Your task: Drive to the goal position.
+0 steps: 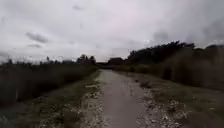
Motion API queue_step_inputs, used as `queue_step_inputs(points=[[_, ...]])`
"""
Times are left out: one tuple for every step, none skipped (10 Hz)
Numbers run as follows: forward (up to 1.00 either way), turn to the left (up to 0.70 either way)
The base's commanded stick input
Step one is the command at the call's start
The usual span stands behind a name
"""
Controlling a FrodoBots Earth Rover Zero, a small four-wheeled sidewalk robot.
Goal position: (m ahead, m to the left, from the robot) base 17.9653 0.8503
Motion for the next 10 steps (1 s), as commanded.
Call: queue_step_inputs(points=[[0.7, 0.0], [0.7, 0.0], [0.7, 0.0], [0.7, 0.0], [0.7, 0.0], [0.7, 0.0], [0.7, 0.0], [0.7, 0.0], [0.7, 0.0], [0.7, 0.0]])
